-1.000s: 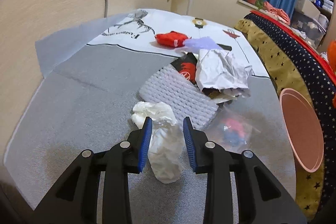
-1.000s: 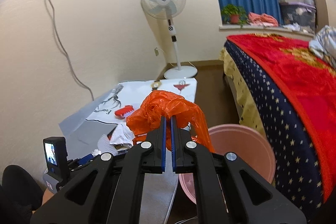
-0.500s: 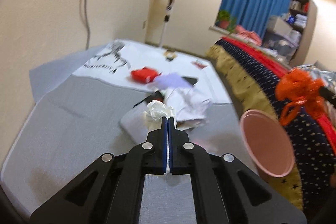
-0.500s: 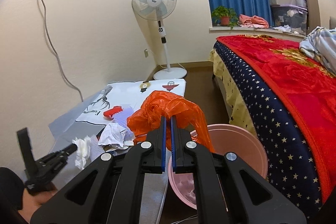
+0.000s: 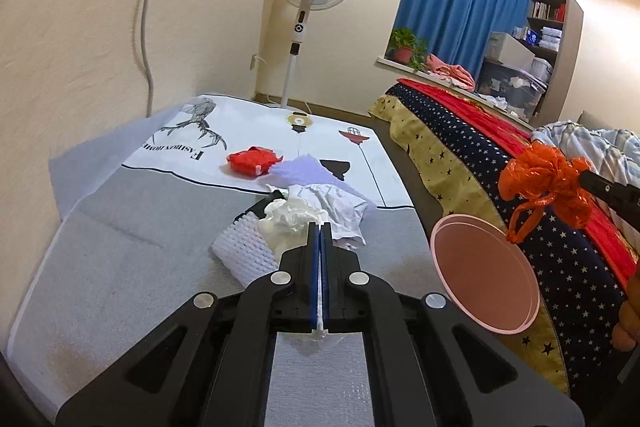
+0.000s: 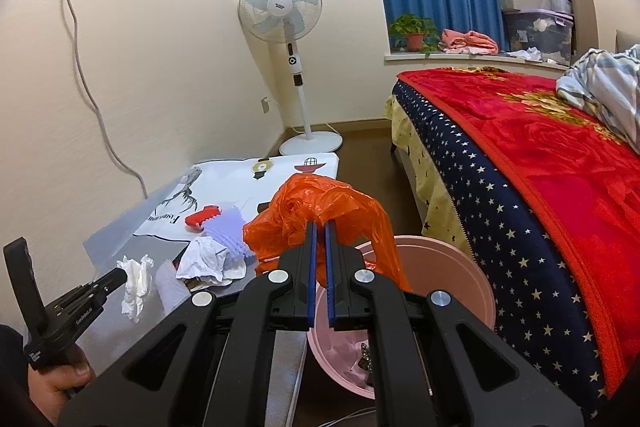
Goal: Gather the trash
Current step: 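Carry the tissue in the left tool and orange bag in the right tool over the bin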
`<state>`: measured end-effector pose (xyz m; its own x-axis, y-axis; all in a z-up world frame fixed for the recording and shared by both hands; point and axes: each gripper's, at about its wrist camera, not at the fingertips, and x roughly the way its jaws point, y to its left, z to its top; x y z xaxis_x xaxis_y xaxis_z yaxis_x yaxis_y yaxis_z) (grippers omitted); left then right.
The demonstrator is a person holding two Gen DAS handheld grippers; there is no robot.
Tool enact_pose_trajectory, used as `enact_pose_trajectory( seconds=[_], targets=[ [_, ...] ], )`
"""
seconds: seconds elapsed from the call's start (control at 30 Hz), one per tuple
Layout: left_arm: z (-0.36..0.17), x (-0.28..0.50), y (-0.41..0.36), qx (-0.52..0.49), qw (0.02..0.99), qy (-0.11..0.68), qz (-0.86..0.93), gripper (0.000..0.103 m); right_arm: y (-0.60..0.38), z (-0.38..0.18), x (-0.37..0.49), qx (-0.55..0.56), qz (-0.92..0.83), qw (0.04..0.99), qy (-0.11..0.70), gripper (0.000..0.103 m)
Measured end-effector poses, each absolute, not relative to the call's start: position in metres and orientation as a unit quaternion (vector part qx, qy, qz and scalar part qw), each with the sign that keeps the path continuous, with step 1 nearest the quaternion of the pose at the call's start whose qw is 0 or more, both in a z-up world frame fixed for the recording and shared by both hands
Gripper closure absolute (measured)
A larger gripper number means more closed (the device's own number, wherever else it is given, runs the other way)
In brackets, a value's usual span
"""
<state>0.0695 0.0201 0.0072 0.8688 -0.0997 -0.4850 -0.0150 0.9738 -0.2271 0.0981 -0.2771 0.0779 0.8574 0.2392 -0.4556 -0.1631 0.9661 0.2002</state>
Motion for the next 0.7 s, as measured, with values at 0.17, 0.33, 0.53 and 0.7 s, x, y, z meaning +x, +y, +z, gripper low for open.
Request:
enact_pose_trajectory(
  seconds=[0.17,0.33,0.53,0.7],
  targets=[
    [0.011,0.07,0.013,-0.109,0.96,0.256,-0.029,0.102,-0.279,0.079,0.095,0.073,0.093,0.963,0.242,0.099],
    [0.017,0.071,0.0,-0.104,0.961,0.252,-0.041,0.102,-0.282,0.08,0.095,0.069,0.083,0.965,0.239,0.099],
    [0.023,0.076,-0.022,-0.091,0.963,0.245,-0.059,0.102,-0.289,0.08,0.096,0.07,0.067,0.966,0.239,0.099],
    [0.024,0.082,-0.038,-0.09,0.962,0.246,-0.077,0.102,-0.297,0.079,0.099,0.077,0.052,0.966,0.242,0.099]
  ],
)
